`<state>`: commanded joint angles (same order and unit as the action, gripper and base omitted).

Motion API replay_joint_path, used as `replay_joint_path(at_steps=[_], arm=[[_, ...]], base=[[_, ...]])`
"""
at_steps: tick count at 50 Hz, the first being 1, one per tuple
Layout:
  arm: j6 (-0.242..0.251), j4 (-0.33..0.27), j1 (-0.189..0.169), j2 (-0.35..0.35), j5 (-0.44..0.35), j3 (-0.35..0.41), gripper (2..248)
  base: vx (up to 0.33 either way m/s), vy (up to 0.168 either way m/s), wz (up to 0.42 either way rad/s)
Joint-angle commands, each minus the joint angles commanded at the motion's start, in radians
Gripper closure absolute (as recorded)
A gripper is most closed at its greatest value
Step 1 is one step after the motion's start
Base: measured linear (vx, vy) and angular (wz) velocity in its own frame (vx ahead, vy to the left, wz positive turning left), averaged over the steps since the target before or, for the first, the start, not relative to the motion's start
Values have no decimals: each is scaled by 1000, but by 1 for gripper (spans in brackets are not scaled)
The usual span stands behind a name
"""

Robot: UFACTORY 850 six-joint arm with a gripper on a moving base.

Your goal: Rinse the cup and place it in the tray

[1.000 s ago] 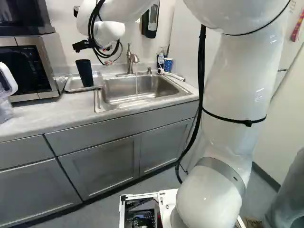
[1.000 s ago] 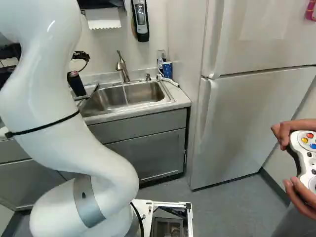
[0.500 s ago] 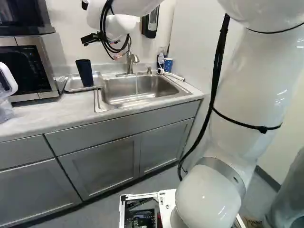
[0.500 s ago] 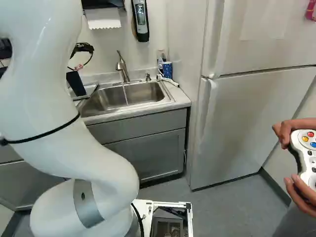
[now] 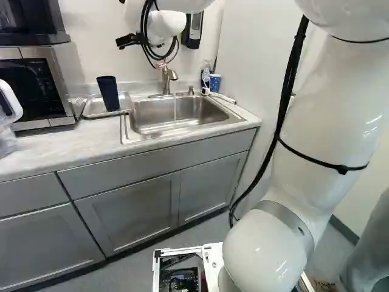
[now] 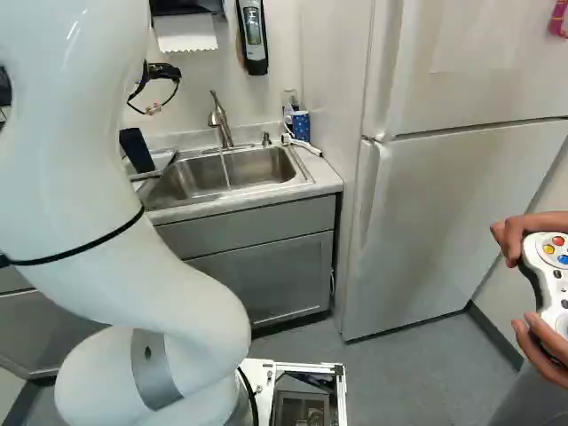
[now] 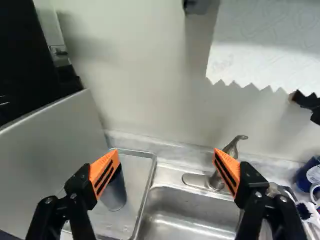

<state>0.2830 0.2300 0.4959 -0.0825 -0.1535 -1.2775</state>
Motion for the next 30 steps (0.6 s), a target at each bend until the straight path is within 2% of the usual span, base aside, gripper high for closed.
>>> replay_joint_path(at_steps=[17, 30], arm=[[0, 0, -35, -25, 0, -26, 3], [0, 0, -44, -46, 0, -48, 3]], base=[[0, 0, 0], [0, 0, 0]])
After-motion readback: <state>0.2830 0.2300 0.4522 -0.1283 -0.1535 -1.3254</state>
